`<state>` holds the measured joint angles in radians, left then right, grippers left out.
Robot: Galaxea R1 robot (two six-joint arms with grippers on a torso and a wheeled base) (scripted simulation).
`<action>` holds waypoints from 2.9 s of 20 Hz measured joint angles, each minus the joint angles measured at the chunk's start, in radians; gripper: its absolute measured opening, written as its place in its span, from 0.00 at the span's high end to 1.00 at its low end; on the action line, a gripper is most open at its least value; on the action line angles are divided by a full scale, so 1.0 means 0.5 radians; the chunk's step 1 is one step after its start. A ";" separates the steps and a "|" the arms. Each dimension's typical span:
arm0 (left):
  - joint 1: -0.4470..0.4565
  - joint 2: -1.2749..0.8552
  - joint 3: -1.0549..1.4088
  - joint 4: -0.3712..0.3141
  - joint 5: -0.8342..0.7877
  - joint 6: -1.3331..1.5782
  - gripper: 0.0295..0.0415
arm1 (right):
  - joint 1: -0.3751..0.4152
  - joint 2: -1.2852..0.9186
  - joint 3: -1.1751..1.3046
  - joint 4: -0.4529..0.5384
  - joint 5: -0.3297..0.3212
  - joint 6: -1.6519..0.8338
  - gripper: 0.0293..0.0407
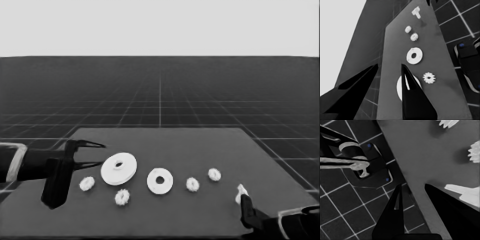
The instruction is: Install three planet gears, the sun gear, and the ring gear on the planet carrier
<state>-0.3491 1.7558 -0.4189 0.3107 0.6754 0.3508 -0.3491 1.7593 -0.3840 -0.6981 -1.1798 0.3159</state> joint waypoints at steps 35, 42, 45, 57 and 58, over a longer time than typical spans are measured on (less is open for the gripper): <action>1.078 1.507 -1.297 0.098 1.708 -3.587 0.86 | -0.011 0.000 -0.006 0.001 0.000 0.000 0.19; 0.768 1.479 -1.174 -0.192 1.755 -3.670 0.86 | -0.011 0.000 -0.006 0.001 -0.001 0.000 0.19; 0.745 1.787 -1.397 -0.215 1.792 -3.816 0.86 | -0.011 0.000 -0.006 0.001 -0.001 0.000 0.19; 1.002 2.390 -2.082 0.034 1.742 -3.682 0.86 | -0.011 0.000 -0.006 0.001 -0.001 0.000 0.19; 1.030 2.395 -2.105 0.061 1.733 -3.667 0.86 | -0.011 0.000 -0.006 0.001 -0.001 0.000 0.19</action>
<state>0.1659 2.9534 -1.4714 0.3411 1.5421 -1.4825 -0.3547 1.7592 -0.3868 -0.6977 -1.1801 0.3159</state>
